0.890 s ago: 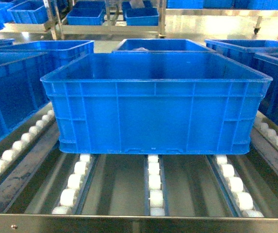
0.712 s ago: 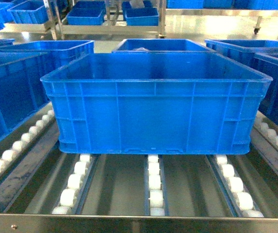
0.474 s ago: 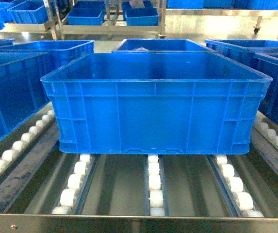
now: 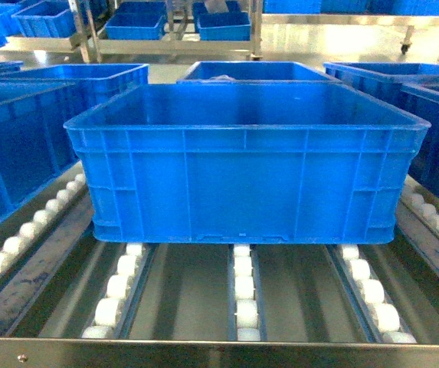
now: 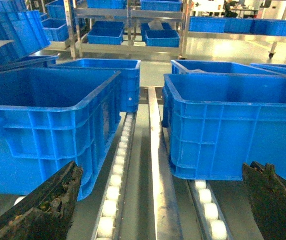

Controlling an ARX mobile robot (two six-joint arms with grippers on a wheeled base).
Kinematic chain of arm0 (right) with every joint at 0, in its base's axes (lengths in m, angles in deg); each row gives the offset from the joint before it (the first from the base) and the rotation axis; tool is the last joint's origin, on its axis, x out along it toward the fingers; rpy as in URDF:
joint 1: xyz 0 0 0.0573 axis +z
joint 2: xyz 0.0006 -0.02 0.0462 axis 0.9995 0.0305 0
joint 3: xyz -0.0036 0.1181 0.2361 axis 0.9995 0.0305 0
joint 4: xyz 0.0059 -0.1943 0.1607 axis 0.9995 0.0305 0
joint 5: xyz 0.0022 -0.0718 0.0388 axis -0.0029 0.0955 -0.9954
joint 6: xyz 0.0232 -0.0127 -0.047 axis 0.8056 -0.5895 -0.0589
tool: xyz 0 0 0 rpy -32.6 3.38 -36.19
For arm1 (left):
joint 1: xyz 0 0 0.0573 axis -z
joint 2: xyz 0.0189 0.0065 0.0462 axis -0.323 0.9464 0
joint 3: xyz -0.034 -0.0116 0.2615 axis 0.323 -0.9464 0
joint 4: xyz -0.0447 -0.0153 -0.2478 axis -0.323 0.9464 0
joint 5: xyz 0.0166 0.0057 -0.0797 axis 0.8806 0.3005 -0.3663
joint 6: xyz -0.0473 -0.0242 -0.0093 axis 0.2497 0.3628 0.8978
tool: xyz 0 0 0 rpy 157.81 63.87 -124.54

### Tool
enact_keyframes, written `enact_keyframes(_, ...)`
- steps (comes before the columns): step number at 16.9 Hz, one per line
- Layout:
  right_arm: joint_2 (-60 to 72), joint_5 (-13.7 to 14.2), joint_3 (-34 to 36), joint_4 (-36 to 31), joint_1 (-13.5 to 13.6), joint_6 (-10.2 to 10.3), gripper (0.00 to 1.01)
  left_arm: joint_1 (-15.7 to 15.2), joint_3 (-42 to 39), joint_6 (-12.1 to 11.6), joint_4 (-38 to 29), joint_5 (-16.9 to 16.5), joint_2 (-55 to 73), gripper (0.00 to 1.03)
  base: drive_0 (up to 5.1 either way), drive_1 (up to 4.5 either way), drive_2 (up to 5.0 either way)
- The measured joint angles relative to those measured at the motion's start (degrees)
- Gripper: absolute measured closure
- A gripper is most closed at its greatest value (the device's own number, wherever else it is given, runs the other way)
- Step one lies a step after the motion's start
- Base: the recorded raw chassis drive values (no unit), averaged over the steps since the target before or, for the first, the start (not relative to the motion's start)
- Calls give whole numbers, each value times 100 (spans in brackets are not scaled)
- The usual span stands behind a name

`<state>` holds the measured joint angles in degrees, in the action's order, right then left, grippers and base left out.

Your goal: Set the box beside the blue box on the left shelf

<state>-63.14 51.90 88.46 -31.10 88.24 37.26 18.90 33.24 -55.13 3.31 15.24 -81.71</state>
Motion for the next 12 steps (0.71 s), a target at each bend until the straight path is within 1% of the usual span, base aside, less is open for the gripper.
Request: enact_keyframes(12,0,0,0,0,0,0,3,0,0,0,0,2,0,5,0,0,0)
